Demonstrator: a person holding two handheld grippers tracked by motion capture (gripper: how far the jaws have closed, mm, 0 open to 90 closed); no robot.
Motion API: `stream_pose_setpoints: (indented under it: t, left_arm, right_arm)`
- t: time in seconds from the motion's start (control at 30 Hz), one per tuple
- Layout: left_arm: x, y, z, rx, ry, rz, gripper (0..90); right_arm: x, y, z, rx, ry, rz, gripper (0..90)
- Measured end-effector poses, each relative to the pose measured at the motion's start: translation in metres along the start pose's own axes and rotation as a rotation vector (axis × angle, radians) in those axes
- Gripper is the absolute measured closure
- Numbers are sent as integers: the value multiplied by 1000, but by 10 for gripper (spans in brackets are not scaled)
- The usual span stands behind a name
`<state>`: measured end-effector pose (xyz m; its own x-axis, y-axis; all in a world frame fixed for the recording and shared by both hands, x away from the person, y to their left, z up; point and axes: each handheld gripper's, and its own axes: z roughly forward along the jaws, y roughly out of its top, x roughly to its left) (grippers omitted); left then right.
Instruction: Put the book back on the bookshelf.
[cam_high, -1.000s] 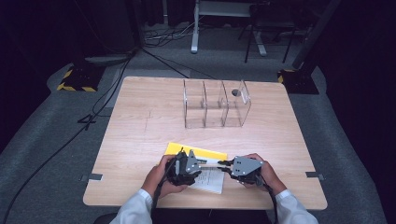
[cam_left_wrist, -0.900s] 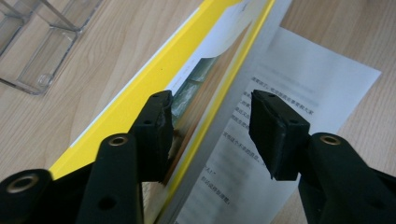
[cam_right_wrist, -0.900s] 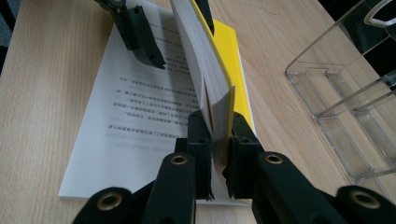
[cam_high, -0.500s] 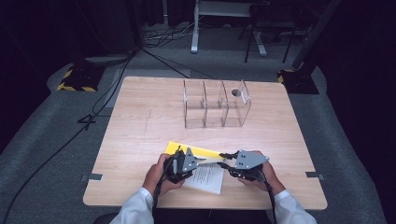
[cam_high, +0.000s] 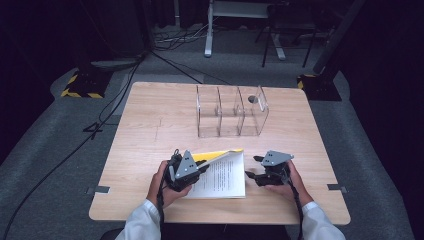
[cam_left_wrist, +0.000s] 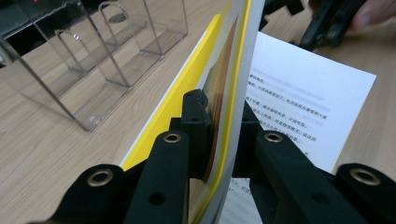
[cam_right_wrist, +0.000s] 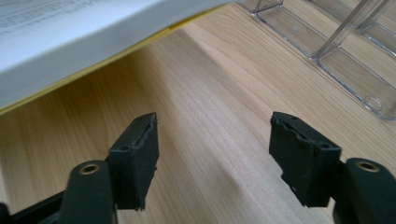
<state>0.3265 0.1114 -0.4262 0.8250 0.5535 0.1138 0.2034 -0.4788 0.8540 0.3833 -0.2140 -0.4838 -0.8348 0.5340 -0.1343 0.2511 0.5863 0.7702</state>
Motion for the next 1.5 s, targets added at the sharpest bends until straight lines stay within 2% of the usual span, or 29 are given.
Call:
stream_pose_setpoints:
  t: [0.2, 0.23, 0.3, 0.37, 0.5, 0.57, 0.6, 0.73, 0.8, 0.87, 0.97, 1.03, 1.1, 1.13, 1.23, 1.3, 1.37, 1.43, 1.5]
  left_arm:
    - [-9, 7, 9, 0, -42, 27, 811]
    - [-9, 7, 10, -10, -58, 14, 811]
    - [-8, 10, 9, -42, -89, -8, 812]
    - [-9, 13, 9, -59, -103, -10, 816]
    - [-9, 14, 12, -95, -140, -36, 815]
    - [-10, 13, 9, -109, -139, -40, 812]
    - [-8, 11, 6, -117, -143, -45, 811]
    - [-3, 4, -5, -138, -139, -68, 808]
    - [-3, -2, -13, -140, -129, -50, 824]
    - [-3, -6, -19, -140, -119, -48, 824]
    - [-2, -14, -29, -138, -101, -50, 826]
    - [0, -18, -33, -135, -103, -58, 827]
    - [1, -20, -34, -135, -105, -62, 826]
    - [1, -25, -36, -132, -106, -62, 826]
    - [2, -30, -39, -118, -104, -50, 824]
    - [2, -33, -42, -119, -101, -60, 824]
    - [6, -38, -45, -126, -107, -80, 825]
    - [8, -43, -44, -134, -131, -99, 828]
    - [9, -45, -40, -127, -160, -101, 823]
  right_arm:
    - [-3, 8, -13, -125, 32, 51, 306]
    - [-3, 8, -13, -125, 32, 51, 306]
    - [-7, 10, -22, -174, 44, 80, 306]
    - [-10, 13, -31, -210, 26, 94, 307]
    - [-11, 23, -45, -245, -39, 72, 331]
    - [-11, 30, -48, -257, -54, 71, 332]
    - [-11, 33, -49, -267, -52, 78, 341]
    - [-1, 52, -51, -300, -58, 40, 358]
    - [5, 61, -53, -313, -53, 22, 358]
    - [11, 71, -55, -331, -37, -1, 357]
    - [21, 85, -53, -339, -10, -32, 352]
    - [30, 92, -48, -322, 4, -65, 343]
    - [34, 94, -45, -318, 12, -70, 342]
    - [41, 96, -40, -314, 32, -75, 339]
    - [50, 97, -34, -321, 63, -80, 332]
    - [56, 97, -32, -327, 83, -77, 331]
    - [63, 98, -28, -322, 114, -91, 322]
    - [69, 98, -22, -299, 111, -116, 322]
    - [73, 98, -16, -286, 112, -123, 322]
